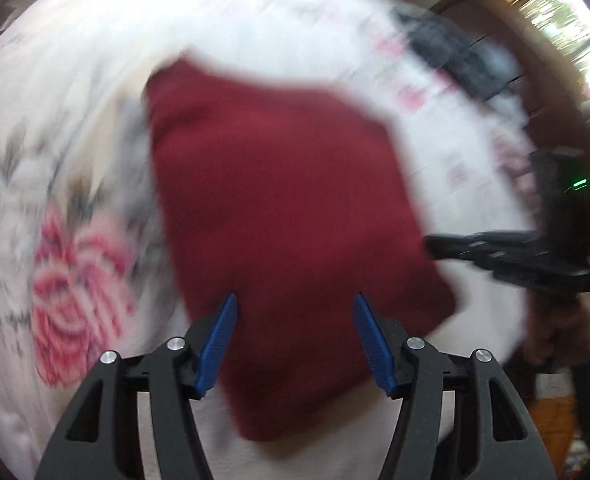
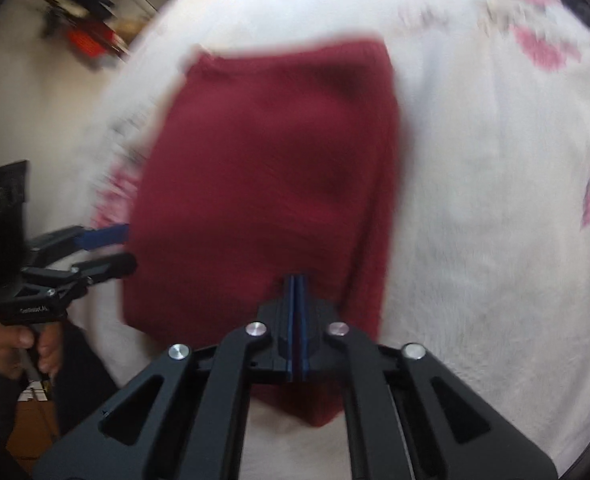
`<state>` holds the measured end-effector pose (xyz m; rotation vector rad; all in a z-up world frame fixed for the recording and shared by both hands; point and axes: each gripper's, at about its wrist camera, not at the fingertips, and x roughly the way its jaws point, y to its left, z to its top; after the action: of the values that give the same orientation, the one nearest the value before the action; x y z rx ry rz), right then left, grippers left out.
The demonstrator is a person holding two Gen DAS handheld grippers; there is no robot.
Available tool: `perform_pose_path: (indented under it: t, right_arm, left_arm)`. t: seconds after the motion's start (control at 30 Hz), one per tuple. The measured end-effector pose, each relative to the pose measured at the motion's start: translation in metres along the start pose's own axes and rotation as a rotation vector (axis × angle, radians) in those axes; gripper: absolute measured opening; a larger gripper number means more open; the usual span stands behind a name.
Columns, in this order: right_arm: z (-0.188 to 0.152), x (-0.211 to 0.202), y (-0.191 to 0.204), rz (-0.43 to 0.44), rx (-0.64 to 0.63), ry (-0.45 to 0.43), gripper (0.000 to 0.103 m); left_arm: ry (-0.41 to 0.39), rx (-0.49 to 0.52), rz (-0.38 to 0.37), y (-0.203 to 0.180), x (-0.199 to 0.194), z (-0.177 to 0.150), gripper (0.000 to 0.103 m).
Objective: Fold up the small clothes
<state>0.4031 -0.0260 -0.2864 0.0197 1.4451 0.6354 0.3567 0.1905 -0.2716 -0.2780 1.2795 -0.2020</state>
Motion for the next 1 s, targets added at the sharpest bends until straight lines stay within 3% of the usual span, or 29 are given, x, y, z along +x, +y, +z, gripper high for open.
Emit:
perform_pose_path:
  t: [0.07,0.13,0.23,0.3,0.4,0.47,0.6,0.63,0.73,0.87,0.93,1.0]
  right_arm:
    - [0.0,0.002,-0.002,0.028,0.041,0.0,0.0]
    - [-0.004,-0.023,0.006,0.04,0.042,-0.044,0.007]
    - [-0.023,-0.057,0.016,-0.018,0.014,-0.109,0.007]
    - [-0.036,-0.052,0.014,-0.056,0.025,-0.094,0.005]
    - [-0.041,-0.012,0.007,-0.117,0.055,-0.009,0.004]
    - [-0.044,0.003,0.003,-0.151,0.07,0.013,0.002]
    - [-0.048,-0.015,0.001,-0.112,0.13,-0.023,0.004]
    - [-0.052,-0.024,-0.001,-0.109,0.136,-0.04,0.006]
    - [-0.072,-0.041,-0.002,-0.097,0.165,-0.069,0.008]
    - [-0.114,-0.048,0.006,-0.073,0.214,-0.082,0.008]
    - [-0.131,-0.05,0.014,-0.081,0.208,-0.082,0.015]
    - [-0.151,-0.049,0.032,-0.109,0.202,-0.083,0.045]
  left_arm:
    - [-0.008,-0.03,0.008,0.001,-0.002,-0.001,0.061]
    - [-0.043,-0.059,-0.041,-0.001,-0.025,-0.003,0.061]
    - [-0.117,-0.045,-0.125,-0.011,-0.058,-0.023,0.061]
    - [-0.084,-0.058,-0.185,-0.013,-0.051,-0.037,0.061]
    - [0.028,-0.085,-0.145,-0.002,-0.003,-0.047,0.059]
    - [0.035,-0.139,-0.169,0.008,0.006,-0.05,0.054]
    - [0.028,-0.223,-0.217,0.017,-0.006,-0.046,0.054]
    - [0.022,-0.216,-0.205,0.016,-0.012,-0.046,0.055]
    - [0.002,-0.231,-0.161,0.011,-0.025,-0.06,0.075]
    - [0.037,-0.314,-0.133,0.032,-0.036,-0.103,0.08]
    - [0.05,-0.305,-0.114,0.032,-0.045,-0.125,0.087]
    - [0.039,-0.281,-0.078,0.024,-0.055,-0.141,0.089]
